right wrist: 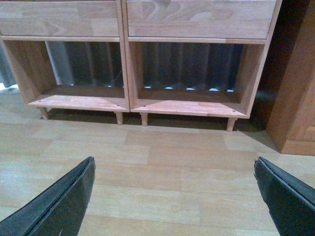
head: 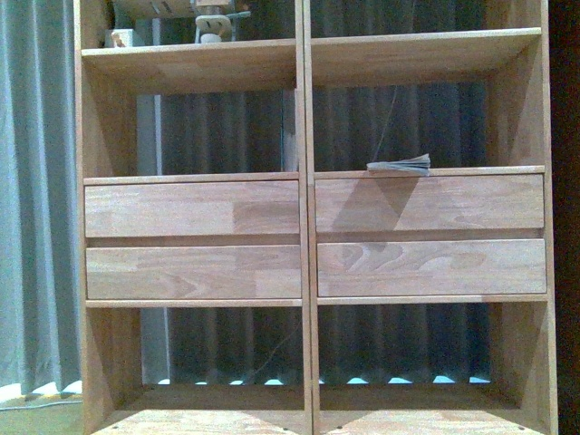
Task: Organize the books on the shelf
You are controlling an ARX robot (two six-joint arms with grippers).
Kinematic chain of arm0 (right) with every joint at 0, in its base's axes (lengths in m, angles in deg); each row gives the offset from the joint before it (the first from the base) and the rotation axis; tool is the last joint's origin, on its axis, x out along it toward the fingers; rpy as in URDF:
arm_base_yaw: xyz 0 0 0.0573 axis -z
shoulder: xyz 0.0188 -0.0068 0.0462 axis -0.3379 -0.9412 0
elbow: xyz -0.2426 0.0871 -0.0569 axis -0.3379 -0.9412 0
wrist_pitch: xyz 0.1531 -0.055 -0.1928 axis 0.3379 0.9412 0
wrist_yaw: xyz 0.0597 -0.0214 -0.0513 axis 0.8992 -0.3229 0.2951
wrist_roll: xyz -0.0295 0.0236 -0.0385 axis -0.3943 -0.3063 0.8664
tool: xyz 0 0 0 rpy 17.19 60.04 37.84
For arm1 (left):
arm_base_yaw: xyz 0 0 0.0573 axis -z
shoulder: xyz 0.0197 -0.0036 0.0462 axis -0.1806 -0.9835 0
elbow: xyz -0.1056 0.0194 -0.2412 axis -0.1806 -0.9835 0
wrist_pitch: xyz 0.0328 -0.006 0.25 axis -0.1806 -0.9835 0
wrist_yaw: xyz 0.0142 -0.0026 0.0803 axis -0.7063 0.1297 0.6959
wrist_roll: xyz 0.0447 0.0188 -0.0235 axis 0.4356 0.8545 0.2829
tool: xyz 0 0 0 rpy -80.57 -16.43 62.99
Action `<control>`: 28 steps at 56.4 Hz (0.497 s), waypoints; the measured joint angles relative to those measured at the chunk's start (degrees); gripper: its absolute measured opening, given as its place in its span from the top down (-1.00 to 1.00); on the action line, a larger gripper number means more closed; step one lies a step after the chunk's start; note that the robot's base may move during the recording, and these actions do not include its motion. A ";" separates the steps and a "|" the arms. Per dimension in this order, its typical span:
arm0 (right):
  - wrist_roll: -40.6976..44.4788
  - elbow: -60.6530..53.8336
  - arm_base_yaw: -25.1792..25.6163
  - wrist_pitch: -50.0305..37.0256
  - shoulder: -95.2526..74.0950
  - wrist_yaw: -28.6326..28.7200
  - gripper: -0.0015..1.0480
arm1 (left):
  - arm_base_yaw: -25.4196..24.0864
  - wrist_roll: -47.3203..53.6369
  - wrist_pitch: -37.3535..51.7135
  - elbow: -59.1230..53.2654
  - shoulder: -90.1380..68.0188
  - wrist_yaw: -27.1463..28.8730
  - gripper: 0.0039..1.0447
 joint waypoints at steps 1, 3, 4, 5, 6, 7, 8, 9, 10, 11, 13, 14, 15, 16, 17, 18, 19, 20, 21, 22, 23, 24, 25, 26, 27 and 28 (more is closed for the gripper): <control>0.00 0.00 0.00 0.00 0.00 0.00 -0.86 | 0.00 0.00 0.00 0.00 0.02 0.00 -0.86; 0.00 0.00 0.00 0.00 -0.02 0.00 -0.86 | 0.00 0.00 0.00 0.00 0.02 0.00 -0.86; 0.00 0.00 0.00 0.00 0.00 -0.02 -0.86 | 0.00 0.00 0.00 0.00 0.02 0.00 -0.86; 0.00 0.00 0.00 0.00 0.00 0.00 -0.86 | 0.00 0.00 0.00 0.00 0.02 0.00 -0.86; 0.00 0.00 0.00 0.00 -0.02 -0.02 -0.86 | 0.00 0.00 0.00 0.00 0.00 0.00 -0.86; 0.00 0.00 0.00 0.00 -0.02 0.00 -0.86 | 0.00 0.00 0.00 0.00 0.00 -0.02 -0.86; 0.00 0.00 0.00 0.00 0.00 0.00 -0.86 | 0.00 0.00 0.00 0.00 0.02 0.00 -0.86; 0.00 0.00 0.00 0.00 0.00 0.00 -0.86 | 0.00 0.00 0.00 0.00 0.02 0.00 -0.86; 0.00 0.00 0.00 0.00 0.00 -0.02 -0.86 | 0.00 0.00 0.00 0.00 0.00 0.00 -0.86; 0.00 0.00 0.00 0.00 -0.02 -0.02 -0.86 | 0.00 0.00 0.00 0.00 0.00 -0.02 -0.86; 0.00 0.00 0.00 0.00 0.00 -0.02 -0.86 | 0.00 0.00 0.00 0.00 0.00 0.00 -0.86; 0.00 0.00 0.00 0.00 0.00 -0.02 -0.86 | 0.00 0.00 0.00 0.00 0.00 0.00 -0.86; 0.00 0.00 0.00 0.00 0.00 0.00 -0.86 | 0.00 0.00 0.00 0.00 0.00 0.00 -0.86; 0.00 0.00 0.00 0.00 0.00 0.00 -0.86 | 0.00 0.00 0.00 0.00 0.00 0.00 -0.86; 0.00 0.00 0.00 0.00 -0.02 0.00 -0.86 | 0.00 0.00 0.00 0.00 0.00 0.00 -0.86; 0.00 0.00 0.00 0.00 -0.02 0.00 -0.86 | 0.00 0.00 0.00 0.00 0.00 0.00 -0.86; 0.00 0.00 0.00 0.00 -0.02 -0.02 -0.86 | 0.00 0.00 0.00 0.00 0.02 0.00 -0.86; 0.00 0.00 0.00 0.00 0.00 -0.02 -0.86 | 0.00 0.00 0.00 0.00 0.02 0.00 -0.86; 0.00 0.00 0.00 0.00 0.00 0.00 -0.86 | 0.00 0.00 0.00 0.00 0.00 -0.02 -0.86; 0.00 0.00 0.00 0.00 -0.02 0.00 -0.86 | 0.00 0.00 0.00 0.00 0.00 -0.02 -0.86; 0.00 0.00 0.00 0.00 -0.02 0.00 -0.86 | 0.00 -0.02 0.00 0.00 0.02 0.02 -0.86; 0.00 0.00 0.00 0.00 0.00 -0.02 -0.86 | 0.00 -0.02 0.00 0.00 0.00 0.00 -0.86; 0.00 0.00 0.00 0.00 0.00 -0.02 -0.86 | 0.00 0.00 0.00 0.00 0.00 0.00 -0.86; 0.00 0.00 0.00 0.00 -0.02 -0.02 -0.86 | 0.00 0.00 0.00 0.00 0.00 -0.09 -0.86; 0.00 0.00 0.00 0.00 0.00 -0.02 -0.86 | 0.00 0.00 0.00 0.00 0.00 -0.02 -0.86; 0.00 0.00 0.00 0.00 0.00 -0.02 -0.86 | 0.00 0.00 0.00 0.00 0.00 0.00 -0.86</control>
